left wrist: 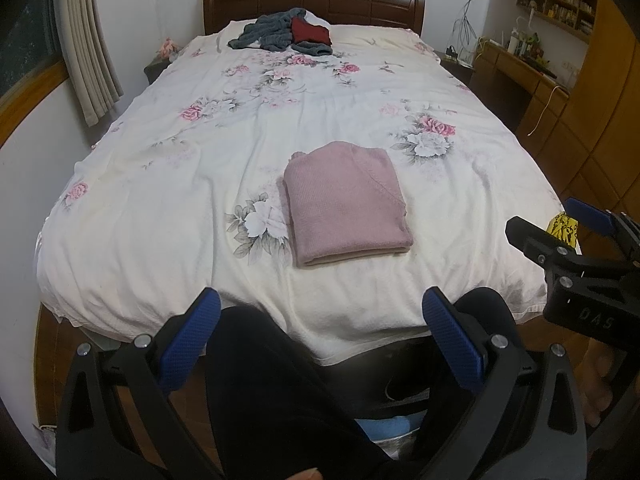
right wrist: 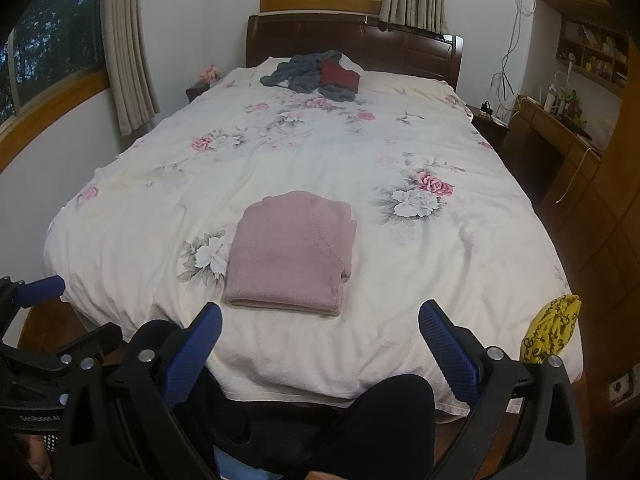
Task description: Fold small clothes
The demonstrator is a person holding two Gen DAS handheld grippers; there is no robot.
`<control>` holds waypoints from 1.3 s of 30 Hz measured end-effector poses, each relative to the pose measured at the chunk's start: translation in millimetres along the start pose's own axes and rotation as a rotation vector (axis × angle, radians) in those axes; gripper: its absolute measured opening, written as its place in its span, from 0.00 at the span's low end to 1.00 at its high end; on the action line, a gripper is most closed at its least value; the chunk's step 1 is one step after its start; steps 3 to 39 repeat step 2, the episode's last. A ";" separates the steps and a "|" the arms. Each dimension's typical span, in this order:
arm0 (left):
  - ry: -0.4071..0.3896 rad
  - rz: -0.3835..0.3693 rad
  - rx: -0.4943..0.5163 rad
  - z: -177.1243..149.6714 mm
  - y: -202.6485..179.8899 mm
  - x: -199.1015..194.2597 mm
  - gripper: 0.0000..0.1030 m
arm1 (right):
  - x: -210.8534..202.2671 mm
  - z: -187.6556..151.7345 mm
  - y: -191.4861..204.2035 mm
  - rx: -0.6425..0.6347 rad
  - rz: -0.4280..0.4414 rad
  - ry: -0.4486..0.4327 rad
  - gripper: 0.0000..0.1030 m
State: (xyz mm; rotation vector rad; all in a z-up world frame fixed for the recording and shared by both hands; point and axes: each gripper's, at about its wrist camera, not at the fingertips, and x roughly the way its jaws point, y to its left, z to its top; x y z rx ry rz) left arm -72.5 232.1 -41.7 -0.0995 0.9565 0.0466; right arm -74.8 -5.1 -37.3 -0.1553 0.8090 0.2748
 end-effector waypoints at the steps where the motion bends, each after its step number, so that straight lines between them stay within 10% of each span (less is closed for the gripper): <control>1: 0.001 0.001 0.002 0.3 -0.4 0.0 0.97 | 0.1 0.0 0.2 0.003 0.000 0.000 0.96; 39: 0.001 0.004 0.004 0.0 0.1 0.4 0.97 | -0.1 -0.1 0.6 0.004 0.000 0.000 0.96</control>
